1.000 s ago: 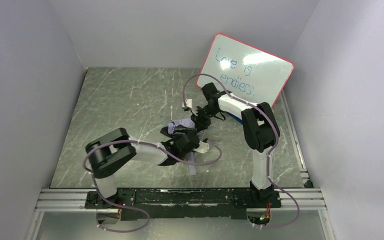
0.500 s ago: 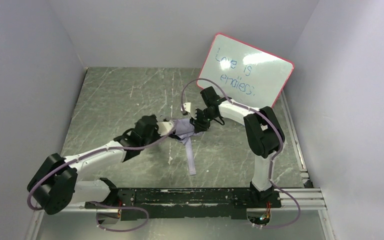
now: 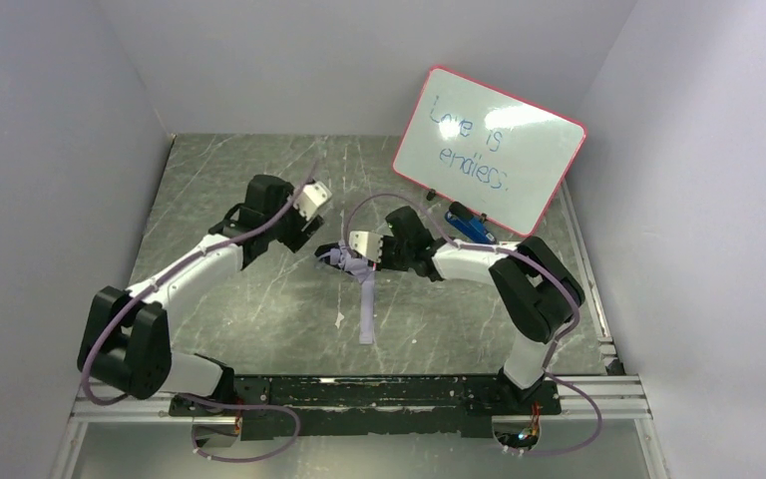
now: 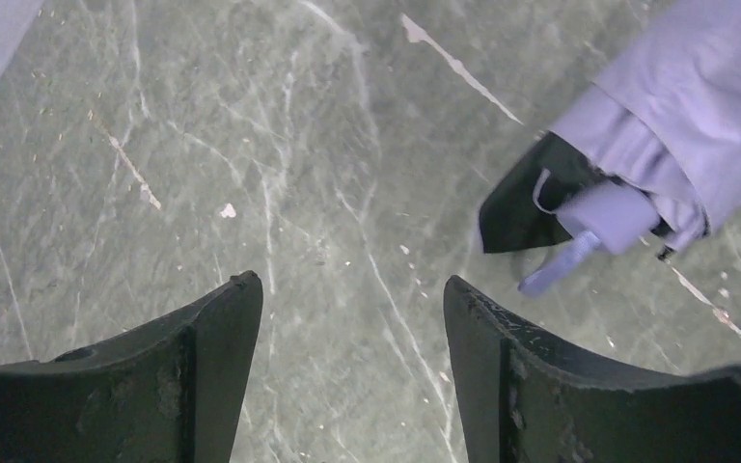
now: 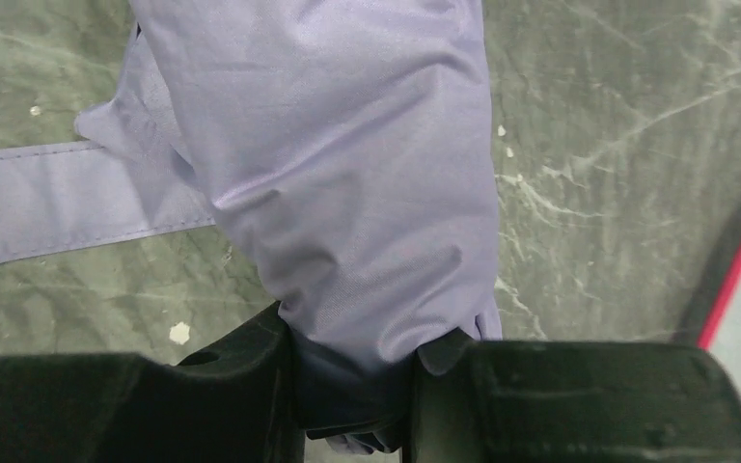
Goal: Put away the umbrella
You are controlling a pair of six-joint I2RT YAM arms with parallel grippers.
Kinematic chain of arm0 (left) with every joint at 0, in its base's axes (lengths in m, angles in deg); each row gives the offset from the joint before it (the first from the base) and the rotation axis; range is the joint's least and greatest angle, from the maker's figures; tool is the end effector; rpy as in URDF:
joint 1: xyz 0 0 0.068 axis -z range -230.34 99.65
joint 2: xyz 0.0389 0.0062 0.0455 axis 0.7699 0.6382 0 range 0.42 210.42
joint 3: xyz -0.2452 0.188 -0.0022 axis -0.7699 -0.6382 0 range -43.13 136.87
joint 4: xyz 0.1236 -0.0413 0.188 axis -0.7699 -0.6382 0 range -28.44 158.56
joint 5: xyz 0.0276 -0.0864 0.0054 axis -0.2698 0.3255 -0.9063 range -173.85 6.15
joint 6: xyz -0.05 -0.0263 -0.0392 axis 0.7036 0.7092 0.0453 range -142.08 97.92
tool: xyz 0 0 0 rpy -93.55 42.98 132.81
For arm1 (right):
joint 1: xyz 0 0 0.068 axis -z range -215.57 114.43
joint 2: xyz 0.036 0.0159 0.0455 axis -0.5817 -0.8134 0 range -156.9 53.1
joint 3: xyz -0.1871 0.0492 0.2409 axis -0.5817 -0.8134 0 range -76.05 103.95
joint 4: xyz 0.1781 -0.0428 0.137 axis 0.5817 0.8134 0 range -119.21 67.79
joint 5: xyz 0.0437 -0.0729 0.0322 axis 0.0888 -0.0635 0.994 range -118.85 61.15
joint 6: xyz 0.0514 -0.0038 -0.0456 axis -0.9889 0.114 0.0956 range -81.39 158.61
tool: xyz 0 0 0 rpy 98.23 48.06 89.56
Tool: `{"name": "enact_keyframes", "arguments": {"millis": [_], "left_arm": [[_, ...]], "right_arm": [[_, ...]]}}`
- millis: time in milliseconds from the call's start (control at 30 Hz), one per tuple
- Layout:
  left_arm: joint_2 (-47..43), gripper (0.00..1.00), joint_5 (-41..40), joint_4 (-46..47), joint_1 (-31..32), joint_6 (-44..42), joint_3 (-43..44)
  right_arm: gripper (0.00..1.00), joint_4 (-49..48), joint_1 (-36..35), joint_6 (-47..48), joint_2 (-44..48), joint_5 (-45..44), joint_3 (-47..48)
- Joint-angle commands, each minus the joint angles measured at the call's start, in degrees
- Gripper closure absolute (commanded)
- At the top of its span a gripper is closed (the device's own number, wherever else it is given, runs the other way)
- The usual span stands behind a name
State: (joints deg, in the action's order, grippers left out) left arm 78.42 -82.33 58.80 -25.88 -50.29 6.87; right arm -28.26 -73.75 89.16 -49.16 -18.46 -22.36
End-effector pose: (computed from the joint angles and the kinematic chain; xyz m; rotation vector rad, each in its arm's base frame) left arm 0.2481 -0.1144 0.2833 1.0021 1.9916 0.0061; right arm 0.2700 0.2250 0.1923 -1.7489 1.6723 0.1224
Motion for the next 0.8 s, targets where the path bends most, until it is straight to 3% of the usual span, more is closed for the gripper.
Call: {"name": "enact_keyframes", "arguments": {"millis": [0,367,533,767], "left_arm": [[4.3,0.27,12.3,-4.1,-5.5,3.3,4.8],[18.8,0.14,29.9,-17.5,-6.3,-3.9,22.1],[23.8,0.04,35.2,-23.6,-4.7,-9.6,28.6],[29.3,0.03,37.0,-29.6,-0.1,-17.0,33.8]], "right_arm": [[0.99,-2.5,-2.5,-0.8,-4.4,-11.0,-8.3],[0.99,-11.4,-8.5,-2.4,-2.9,-20.3,-16.1],[1.00,-13.3,-10.3,-2.6,-3.5,-21.8,-16.9],[1.00,-13.5,-10.6,-2.3,-4.0,-22.8,-17.0]]}}
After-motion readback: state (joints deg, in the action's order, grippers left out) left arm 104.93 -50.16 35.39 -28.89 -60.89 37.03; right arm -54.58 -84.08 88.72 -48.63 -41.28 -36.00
